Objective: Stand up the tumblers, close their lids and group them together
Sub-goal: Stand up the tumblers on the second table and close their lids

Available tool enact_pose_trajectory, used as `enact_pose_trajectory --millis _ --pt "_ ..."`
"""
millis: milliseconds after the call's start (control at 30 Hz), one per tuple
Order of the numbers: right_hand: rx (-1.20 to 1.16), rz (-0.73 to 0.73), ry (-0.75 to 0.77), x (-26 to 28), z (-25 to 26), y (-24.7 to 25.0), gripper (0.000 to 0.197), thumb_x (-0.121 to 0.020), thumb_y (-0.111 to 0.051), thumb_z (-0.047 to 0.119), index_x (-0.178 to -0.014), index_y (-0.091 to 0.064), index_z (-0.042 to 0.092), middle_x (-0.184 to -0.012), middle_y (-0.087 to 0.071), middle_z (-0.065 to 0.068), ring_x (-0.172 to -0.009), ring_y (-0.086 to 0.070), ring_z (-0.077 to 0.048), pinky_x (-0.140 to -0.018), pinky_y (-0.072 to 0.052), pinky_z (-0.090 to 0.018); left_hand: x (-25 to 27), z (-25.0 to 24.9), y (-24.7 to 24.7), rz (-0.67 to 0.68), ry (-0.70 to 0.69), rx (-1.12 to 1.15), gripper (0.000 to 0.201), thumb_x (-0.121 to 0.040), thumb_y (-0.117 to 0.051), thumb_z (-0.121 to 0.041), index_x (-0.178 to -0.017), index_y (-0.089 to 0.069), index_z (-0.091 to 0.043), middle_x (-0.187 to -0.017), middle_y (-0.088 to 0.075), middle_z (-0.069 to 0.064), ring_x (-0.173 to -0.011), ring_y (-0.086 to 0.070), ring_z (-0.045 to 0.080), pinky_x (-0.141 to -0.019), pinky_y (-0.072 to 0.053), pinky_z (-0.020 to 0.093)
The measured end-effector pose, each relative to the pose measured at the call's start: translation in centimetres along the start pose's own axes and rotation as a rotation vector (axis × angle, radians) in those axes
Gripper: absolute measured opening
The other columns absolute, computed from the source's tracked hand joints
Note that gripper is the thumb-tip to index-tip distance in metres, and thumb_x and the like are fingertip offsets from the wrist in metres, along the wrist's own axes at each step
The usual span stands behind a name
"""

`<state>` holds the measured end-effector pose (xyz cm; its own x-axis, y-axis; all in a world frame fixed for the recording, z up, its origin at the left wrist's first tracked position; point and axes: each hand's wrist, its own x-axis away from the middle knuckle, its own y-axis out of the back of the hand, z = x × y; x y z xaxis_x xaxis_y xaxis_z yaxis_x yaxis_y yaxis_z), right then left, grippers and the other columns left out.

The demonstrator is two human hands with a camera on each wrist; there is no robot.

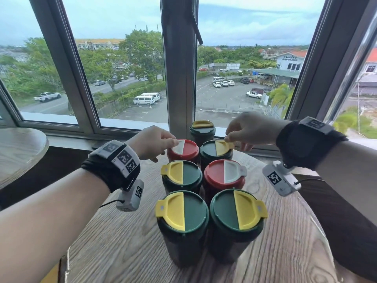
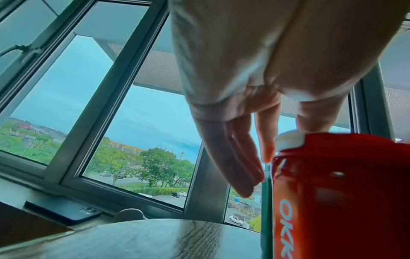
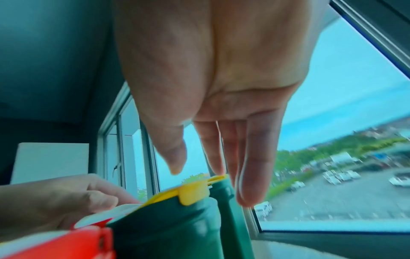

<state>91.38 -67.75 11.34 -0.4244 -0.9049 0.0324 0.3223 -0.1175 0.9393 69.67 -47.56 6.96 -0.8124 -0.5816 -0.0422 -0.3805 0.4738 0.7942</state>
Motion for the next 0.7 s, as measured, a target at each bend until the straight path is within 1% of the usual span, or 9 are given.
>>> enact_pose_trajectory --millis 67,133,233,267,333,433,500,567,700 --pt "0.096 -0.14 0.12 2.0 0.4 0.5 0.032 -0.094 -0.071 0.039 -0.114 -0.074 0.015 -0.094 -0.079 0.0 -0.062 -0.073 -0.007 -0.076 -0.065 -0.036 0.8 0.4 0.2 -0.06 -0.08 -0.094 0.042 -0.095 -0.06 -0.046 -0.125 -0.07 -0.019 -0.107 -0.073 0.002 -0.092 -0.068 0.016 -0.074 -0.058 0.034" --pt "0.093 -0.178 0.208 4.1 0.9 0.7 0.036 -0.089 -0.073 0.045 -0.115 -0.075 0.02 -0.098 -0.077 0.009 -0.069 -0.07 -0.002 -0.081 -0.062 -0.037 2.2 0.5 0.4 -0.133 -0.157 -0.156 0.044 -0.093 -0.062 -0.048 -0.127 -0.068 -0.021 -0.113 -0.07 -0.003 -0.096 -0.064 0.011 -0.08 -0.049 0.029" --pt "0.053 -0.004 0.287 6.8 1.3 0.4 0.049 -0.08 -0.075 0.057 -0.118 -0.075 0.026 -0.101 -0.075 0.018 -0.083 -0.073 -0.002 -0.08 -0.061 -0.031 4.9 0.0 0.9 -0.176 -0.281 -0.126 0.039 -0.088 -0.07 -0.046 -0.122 -0.069 -0.028 -0.111 -0.065 -0.012 -0.097 -0.061 0.003 -0.08 -0.048 0.024" --pt "0.074 0.052 0.299 7.3 1.3 0.1 0.054 -0.077 -0.075 0.061 -0.12 -0.075 0.027 -0.105 -0.074 0.018 -0.088 -0.072 0.0 -0.082 -0.061 -0.03 5.8 -0.2 1.1 -0.151 -0.314 -0.116 0.036 -0.086 -0.071 -0.048 -0.118 -0.071 -0.031 -0.109 -0.065 -0.015 -0.096 -0.061 0.0 -0.077 -0.046 0.021" --pt "0.112 0.094 0.319 7.7 1.2 -0.5 0.06 -0.074 -0.079 0.064 -0.122 -0.075 0.029 -0.112 -0.072 0.017 -0.093 -0.07 0.001 -0.084 -0.059 -0.032 7.3 -0.5 1.2 -0.059 -0.345 -0.11 0.032 -0.082 -0.073 -0.051 -0.111 -0.074 -0.036 -0.105 -0.066 -0.02 -0.094 -0.061 -0.001 -0.073 -0.045 0.02" --pt "0.118 0.072 0.345 7.6 0.8 -1.2 0.06 -0.072 -0.083 0.061 -0.123 -0.075 0.03 -0.115 -0.071 0.015 -0.095 -0.068 0.0 -0.085 -0.058 -0.034 8.4 -0.6 0.9 0.034 -0.359 -0.128 0.037 -0.075 -0.078 -0.056 -0.107 -0.076 -0.037 -0.107 -0.064 -0.021 -0.095 -0.062 -0.001 -0.074 -0.049 0.019" --pt "0.104 0.071 0.366 7.5 0.5 -1.3 0.061 -0.072 -0.084 0.06 -0.124 -0.074 0.03 -0.116 -0.071 0.015 -0.097 -0.068 -0.001 -0.085 -0.058 -0.032 8.6 -0.5 0.5 0.028 -0.366 -0.135 0.043 -0.071 -0.081 -0.057 -0.108 -0.076 -0.036 -0.108 -0.062 -0.021 -0.093 -0.063 0.0 -0.075 -0.053 0.02" --pt "0.081 0.079 0.384 7.5 0.2 -1.3 0.06 -0.074 -0.085 0.057 -0.126 -0.074 0.029 -0.117 -0.071 0.016 -0.1 -0.068 -0.002 -0.084 -0.059 -0.029 8.6 -0.4 0.4 0.004 -0.366 -0.132 0.047 -0.069 -0.081 -0.059 -0.109 -0.076 -0.035 -0.108 -0.061 -0.021 -0.091 -0.064 0.001 -0.077 -0.055 0.024" --pt "0.027 0.06 0.411 7.3 -0.8 -1.5 0.05 -0.079 -0.087 0.038 -0.126 -0.075 0.028 -0.119 -0.071 0.018 -0.103 -0.069 -0.003 -0.083 -0.059 -0.025 8.8 -0.2 0.2 -0.012 -0.372 -0.119 0.051 -0.067 -0.078 -0.065 -0.108 -0.076 -0.036 -0.108 -0.061 -0.02 -0.088 -0.064 0.002 -0.078 -0.057 0.032"
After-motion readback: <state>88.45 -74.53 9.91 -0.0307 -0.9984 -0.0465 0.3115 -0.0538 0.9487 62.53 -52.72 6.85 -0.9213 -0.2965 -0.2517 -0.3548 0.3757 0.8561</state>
